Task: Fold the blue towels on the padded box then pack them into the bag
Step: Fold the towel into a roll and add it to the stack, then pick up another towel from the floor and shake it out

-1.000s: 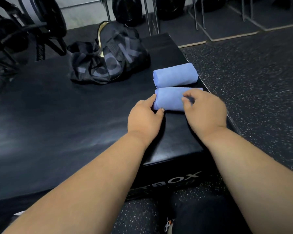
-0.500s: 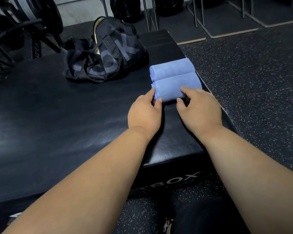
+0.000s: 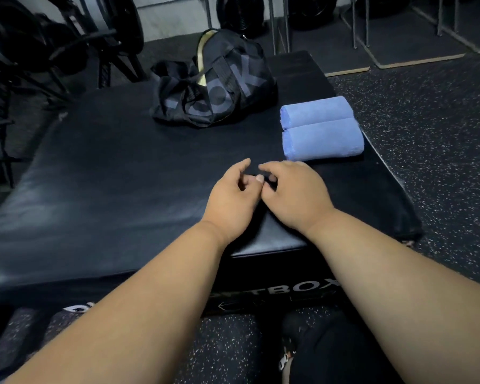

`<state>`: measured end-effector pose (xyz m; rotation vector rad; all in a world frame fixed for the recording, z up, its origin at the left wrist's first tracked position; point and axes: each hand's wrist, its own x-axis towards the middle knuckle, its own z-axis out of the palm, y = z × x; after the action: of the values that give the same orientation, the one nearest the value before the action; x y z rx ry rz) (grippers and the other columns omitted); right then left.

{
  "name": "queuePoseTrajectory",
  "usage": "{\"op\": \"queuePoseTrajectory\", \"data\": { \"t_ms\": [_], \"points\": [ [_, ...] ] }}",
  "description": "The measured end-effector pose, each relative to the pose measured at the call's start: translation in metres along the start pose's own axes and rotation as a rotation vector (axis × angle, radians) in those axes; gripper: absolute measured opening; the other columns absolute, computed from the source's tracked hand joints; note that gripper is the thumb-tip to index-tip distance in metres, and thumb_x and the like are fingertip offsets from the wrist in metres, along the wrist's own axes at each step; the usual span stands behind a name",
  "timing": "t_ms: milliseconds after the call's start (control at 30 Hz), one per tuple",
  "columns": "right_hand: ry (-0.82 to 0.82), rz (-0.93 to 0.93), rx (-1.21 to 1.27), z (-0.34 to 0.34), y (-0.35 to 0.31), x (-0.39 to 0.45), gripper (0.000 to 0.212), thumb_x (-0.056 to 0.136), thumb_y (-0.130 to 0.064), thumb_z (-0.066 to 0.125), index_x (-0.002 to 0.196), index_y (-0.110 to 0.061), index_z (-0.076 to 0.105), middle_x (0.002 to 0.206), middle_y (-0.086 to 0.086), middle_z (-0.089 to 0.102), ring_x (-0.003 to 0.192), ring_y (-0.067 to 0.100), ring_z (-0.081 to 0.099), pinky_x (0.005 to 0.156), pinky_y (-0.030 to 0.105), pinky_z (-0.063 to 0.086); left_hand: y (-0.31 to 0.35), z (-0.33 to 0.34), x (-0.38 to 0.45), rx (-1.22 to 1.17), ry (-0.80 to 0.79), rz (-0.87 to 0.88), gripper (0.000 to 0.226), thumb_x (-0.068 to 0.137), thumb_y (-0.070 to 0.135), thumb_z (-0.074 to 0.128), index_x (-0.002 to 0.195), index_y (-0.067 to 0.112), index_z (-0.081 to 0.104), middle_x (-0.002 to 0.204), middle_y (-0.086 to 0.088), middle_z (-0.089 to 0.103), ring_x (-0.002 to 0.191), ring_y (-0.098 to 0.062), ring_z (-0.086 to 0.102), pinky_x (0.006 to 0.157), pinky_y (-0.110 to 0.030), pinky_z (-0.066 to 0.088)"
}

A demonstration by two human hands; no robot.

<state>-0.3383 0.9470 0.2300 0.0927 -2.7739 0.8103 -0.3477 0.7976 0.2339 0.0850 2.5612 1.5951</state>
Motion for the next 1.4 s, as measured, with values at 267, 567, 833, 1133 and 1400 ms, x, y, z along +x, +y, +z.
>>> {"op": "queuePoseTrajectory", "data": {
  "t_ms": [267,567,833,1133,1400],
  "points": [
    [-0.308,-0.287,0.074,0.051,-0.135,-0.025,0.04,0.099,-0.042,0.059,0.138,-0.032,0.065,0.119,-0.008,0.069,0.112,0.018,0.063,0.092,0.037,0.052,-0.071,-0.136,-0.109,0.067,0.274,-0.127,0.035,0.105,0.04,0.059,0.14,0.036,0.059,0.108,0.012,0.073,0.101,-0.004,0.068,0.095,-0.022,0.051],
    [-0.475,-0.558,0.053,0.133,-0.285,-0.082,0.04,0.101,-0.04,0.056,0.138,-0.03,0.066,0.13,-0.004,0.069,0.121,0.024,0.06,0.1,0.039,0.049,-0.17,-0.302,-0.258,0.117,0.615,-0.385,0.034,0.105,0.038,0.061,0.137,0.027,0.064,0.117,0.008,0.074,0.105,-0.008,0.069,0.102,-0.035,0.053],
    [-0.411,-0.788,-0.182,0.213,-0.384,-0.1,0.052,0.09,-0.041,0.07,0.141,-0.029,0.066,0.159,0.014,0.047,0.144,0.039,0.044,0.12,0.053,0.032,-0.287,-0.398,-0.368,0.137,0.599,-0.706,0.045,0.092,0.055,0.064,0.127,0.027,0.063,0.105,0.001,0.077,0.084,-0.018,0.072,0.09,-0.042,0.06],
    [-0.508,-1.014,-0.525,0.295,-0.499,-0.045,0.073,0.097,-0.057,0.054,0.163,-0.041,0.028,0.172,0.01,0.02,0.156,0.035,0.022,0.127,0.052,0.016,-0.364,-0.464,-0.386,0.12,0.555,-1.005,0.049,0.102,0.026,0.059,0.145,0.004,0.055,0.147,-0.022,0.056,0.139,-0.04,0.048,0.112,-0.041,0.043],
    [-0.54,-1.021,-0.616,0.354,-0.517,-0.024,0.069,0.092,-0.068,0.042,0.156,-0.041,0.043,0.147,0.004,0.055,0.139,0.033,0.044,0.125,0.06,0.016,-0.435,-0.499,-0.375,0.076,0.503,-1.092,0.066,0.078,0.044,0.052,0.143,0.031,0.055,0.143,-0.021,0.049,0.116,-0.036,0.061,0.105,-0.046,0.052]
  ]
}}
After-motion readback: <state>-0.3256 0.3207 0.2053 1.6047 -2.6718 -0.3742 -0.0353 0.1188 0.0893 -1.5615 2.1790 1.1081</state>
